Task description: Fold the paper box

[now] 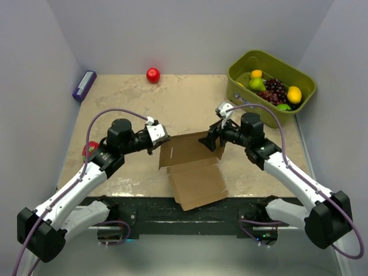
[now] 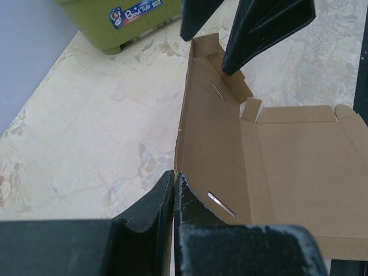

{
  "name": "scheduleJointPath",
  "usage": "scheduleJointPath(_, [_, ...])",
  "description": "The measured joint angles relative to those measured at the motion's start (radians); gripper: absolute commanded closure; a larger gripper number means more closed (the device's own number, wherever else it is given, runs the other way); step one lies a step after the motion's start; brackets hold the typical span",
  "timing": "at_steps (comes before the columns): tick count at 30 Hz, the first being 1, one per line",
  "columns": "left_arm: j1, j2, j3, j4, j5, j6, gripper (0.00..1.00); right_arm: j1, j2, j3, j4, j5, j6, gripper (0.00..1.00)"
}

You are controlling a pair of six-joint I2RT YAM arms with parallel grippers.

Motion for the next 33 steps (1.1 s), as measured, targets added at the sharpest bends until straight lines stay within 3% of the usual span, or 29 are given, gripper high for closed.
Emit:
scheduleJointPath(13, [0.025,0.000,0.005,-0.027,0.052,0.000,1.00,0.030,0.177,0.100,0.002,-0.072,-0.242,0.24])
scheduleJointPath(17, [0.031,0.000,0.005,-0.028,0.058,0.000,1.00,0.043,0.243,0.149,-0.018,-0.108,-0.284,0.45])
scheduleJointPath(23, [0.037,0.000,0.005,-0.027,0.059,-0.001,1.00,0.059,0.282,0.168,-0.061,-0.131,-0.305,0.67])
scheduleJointPath(33, [0.048,0.088,0.019,0.066,-0.003,-0.074,1.00,0.072,0.277,0.168,-0.096,-0.101,-0.270,0.95])
